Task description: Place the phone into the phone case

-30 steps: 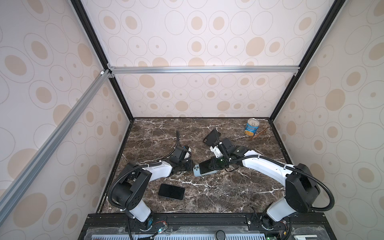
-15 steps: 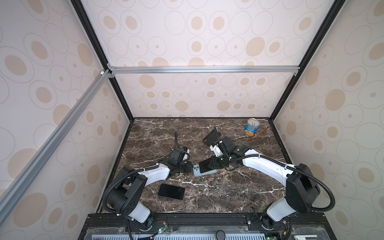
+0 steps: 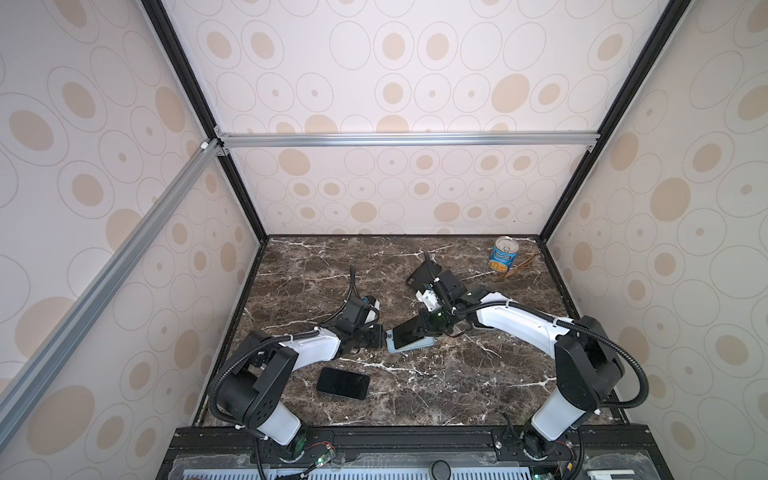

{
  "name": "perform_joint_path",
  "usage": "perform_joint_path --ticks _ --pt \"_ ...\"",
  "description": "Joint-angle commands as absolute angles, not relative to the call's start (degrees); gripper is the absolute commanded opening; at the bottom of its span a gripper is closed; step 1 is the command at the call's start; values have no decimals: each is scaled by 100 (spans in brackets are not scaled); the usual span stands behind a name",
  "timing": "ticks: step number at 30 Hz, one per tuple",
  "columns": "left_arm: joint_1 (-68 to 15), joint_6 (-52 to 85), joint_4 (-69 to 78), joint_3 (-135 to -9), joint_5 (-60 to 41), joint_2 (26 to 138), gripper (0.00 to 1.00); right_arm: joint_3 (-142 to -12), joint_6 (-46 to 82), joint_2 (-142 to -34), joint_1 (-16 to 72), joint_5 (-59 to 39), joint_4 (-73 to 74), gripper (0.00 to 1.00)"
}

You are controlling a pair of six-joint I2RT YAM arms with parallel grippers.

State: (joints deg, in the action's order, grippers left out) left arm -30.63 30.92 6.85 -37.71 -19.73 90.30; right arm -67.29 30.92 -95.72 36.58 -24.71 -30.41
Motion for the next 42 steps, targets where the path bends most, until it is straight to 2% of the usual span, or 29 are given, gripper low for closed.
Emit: perform_joint_path --ticks 1,8,21,42 --pt "-3029 3221 890 -3759 -2158 9196 17 -6739 3204 -9660 3609 -2558 -3127 0" --pt "-3028 3317 1145 -3650 -2321 9342 18 -6404 3305 -9770 3351 -2714 -3037 0" --pt "-3032 3401 1283 -3578 -2470 9466 20 -5979 3302 -10201 2943 -3686 -2531 0" --pt "-3028 3461 1301 -3535 -2549 9464 24 -5467 3142 -10822 2450 -4321 -1886 0"
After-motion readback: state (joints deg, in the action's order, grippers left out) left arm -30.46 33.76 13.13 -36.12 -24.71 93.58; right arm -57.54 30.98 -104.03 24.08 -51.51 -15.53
